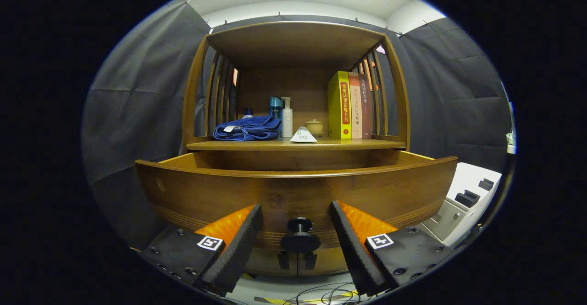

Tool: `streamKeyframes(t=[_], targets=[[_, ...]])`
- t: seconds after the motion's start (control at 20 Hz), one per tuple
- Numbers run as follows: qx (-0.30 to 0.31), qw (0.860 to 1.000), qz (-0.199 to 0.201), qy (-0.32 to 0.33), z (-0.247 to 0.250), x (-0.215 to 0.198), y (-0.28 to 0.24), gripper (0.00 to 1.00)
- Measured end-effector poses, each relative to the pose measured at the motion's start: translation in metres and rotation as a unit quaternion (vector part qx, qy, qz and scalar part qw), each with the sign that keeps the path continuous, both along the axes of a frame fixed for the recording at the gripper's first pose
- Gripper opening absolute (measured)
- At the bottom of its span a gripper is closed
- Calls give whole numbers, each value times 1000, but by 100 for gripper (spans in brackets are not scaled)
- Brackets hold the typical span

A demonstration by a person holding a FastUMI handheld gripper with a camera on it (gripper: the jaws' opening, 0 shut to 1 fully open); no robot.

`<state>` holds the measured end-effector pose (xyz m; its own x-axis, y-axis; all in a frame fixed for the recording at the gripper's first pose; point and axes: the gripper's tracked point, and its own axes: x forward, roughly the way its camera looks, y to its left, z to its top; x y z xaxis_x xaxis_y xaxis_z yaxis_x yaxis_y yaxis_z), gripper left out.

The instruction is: Pull open the drawer, take out the items inside it, and place them on the countertop above the cabinet.

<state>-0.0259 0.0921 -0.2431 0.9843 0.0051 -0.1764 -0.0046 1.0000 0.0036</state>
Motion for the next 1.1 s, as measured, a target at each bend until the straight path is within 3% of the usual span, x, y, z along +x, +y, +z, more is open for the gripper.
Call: streamKeyframes(t=[1.1], targets=[[-5,1000,-8,21,-6,128,2,99]])
